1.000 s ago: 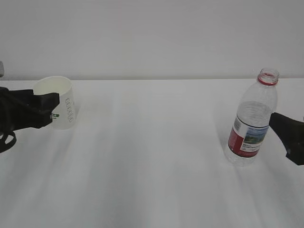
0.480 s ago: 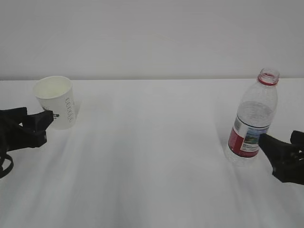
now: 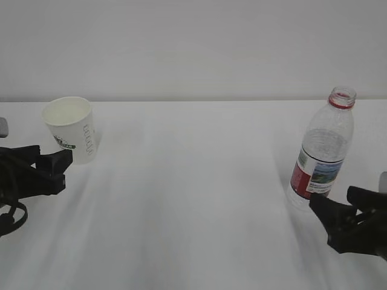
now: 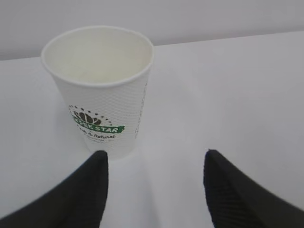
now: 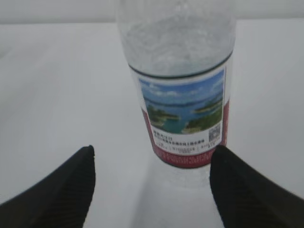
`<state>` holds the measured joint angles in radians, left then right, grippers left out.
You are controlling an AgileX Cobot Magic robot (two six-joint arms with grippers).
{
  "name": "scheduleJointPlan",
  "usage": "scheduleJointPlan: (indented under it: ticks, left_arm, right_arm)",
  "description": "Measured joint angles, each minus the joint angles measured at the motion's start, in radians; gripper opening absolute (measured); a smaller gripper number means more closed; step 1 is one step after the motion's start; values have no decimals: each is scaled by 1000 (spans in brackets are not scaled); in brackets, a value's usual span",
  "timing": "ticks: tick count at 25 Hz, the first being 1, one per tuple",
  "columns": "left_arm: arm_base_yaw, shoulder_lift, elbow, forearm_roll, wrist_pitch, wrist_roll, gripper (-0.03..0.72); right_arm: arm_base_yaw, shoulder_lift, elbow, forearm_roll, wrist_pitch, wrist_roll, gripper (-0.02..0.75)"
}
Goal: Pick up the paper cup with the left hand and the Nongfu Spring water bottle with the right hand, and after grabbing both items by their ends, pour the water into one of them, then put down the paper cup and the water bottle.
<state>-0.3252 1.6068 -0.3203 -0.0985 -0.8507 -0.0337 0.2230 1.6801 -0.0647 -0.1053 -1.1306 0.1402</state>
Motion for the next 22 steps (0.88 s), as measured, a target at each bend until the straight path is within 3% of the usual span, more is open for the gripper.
scheduleJointPlan:
  ticks: [10,18,22]
  left_arm:
    - [0,36,19,11,-23,0,461]
    - [0,36,19,118,-156,0,461]
    - [0,36,19,180,-167,0,461]
  right_arm:
    - [0,74,-2,28,-11,0,568]
    - [0,75,-29,81,-16,-2,572]
    - [0,75,-64,75,-16,-2,617]
